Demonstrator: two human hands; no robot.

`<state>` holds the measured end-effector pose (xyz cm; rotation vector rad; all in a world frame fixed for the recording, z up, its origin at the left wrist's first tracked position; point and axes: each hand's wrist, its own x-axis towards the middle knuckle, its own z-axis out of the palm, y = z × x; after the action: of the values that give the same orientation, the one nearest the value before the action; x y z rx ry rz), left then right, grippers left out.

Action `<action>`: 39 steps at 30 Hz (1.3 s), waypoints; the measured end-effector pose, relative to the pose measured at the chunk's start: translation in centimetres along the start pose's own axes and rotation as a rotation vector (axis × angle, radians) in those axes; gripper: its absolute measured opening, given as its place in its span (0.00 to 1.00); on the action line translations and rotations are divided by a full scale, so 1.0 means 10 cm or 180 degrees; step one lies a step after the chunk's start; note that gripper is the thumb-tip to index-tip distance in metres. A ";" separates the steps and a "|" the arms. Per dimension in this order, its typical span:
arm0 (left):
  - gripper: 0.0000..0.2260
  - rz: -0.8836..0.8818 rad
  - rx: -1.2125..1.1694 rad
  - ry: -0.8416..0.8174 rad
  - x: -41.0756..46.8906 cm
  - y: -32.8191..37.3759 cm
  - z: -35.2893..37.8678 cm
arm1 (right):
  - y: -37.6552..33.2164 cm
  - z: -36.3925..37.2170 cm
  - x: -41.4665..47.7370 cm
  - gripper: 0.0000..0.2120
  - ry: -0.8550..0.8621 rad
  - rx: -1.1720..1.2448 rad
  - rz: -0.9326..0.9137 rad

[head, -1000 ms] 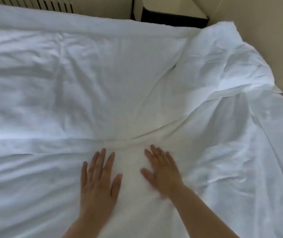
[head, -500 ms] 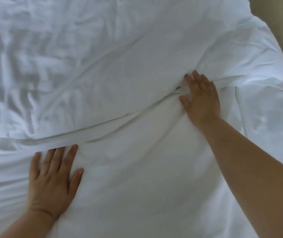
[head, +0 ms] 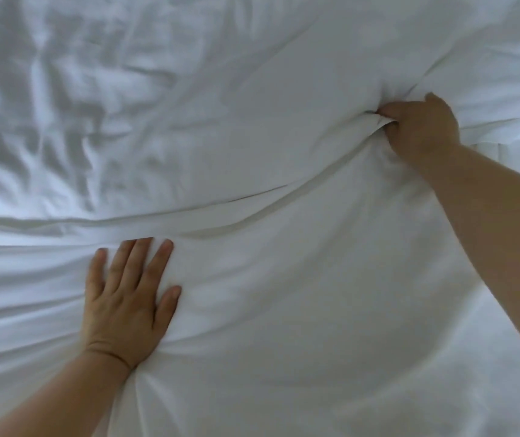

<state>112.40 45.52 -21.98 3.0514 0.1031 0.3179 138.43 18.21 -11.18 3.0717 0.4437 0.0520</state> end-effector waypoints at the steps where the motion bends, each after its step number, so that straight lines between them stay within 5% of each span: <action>1: 0.26 -0.0010 -0.0020 -0.0010 0.00 0.01 -0.02 | 0.03 -0.06 -0.05 0.19 0.0090 -0.0061 -0.0047; 10: 0.26 -0.0068 -0.0327 -0.0061 -0.02 0.02 -0.16 | -0.16 -0.86 -1.19 0.21 0.2019 0.0200 -0.0051; 12: 0.26 -0.0043 -0.0457 -0.0153 -0.06 0.03 -0.23 | -0.25 -0.68 -1.52 0.19 0.1596 -0.0172 -0.0139; 16: 0.25 0.0305 -0.0671 -0.0355 -0.26 0.06 -0.42 | -0.29 -0.11 -1.95 0.23 -0.0266 -0.0499 0.0225; 21: 0.23 0.0539 -0.0895 -0.0568 -0.44 0.01 -0.56 | -0.32 -0.16 -1.96 0.28 -0.1096 -0.0054 0.0791; 24: 0.24 0.0466 -0.1067 -0.0586 -0.37 0.09 -0.70 | -0.22 -0.35 -2.03 0.28 -0.0860 0.0788 0.0762; 26: 0.25 0.0569 -0.1092 -0.0533 -0.25 0.25 -0.79 | -0.06 -0.42 -2.17 0.24 0.0192 0.1520 0.1041; 29: 0.25 0.0708 -0.1139 -0.0447 0.04 0.67 -0.90 | 0.47 -0.50 -2.27 0.12 0.1456 0.2466 0.2370; 32: 0.29 0.0767 -0.1065 -0.0395 0.41 1.22 -0.93 | 1.20 -0.50 -2.21 0.13 0.1457 0.3248 0.3669; 34: 0.30 0.0719 -0.0897 -0.0366 0.63 1.57 -0.88 | 1.61 -0.49 -2.11 0.22 0.1304 0.3607 0.4111; 39: 0.31 0.0378 -0.0551 -0.0634 0.85 1.96 -0.56 | 2.13 -0.56 -1.75 0.24 0.0883 0.4970 0.4231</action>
<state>120.68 27.05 -13.29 2.9020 -0.1114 0.0260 127.43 -6.99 -5.20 3.6144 -2.7984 0.2444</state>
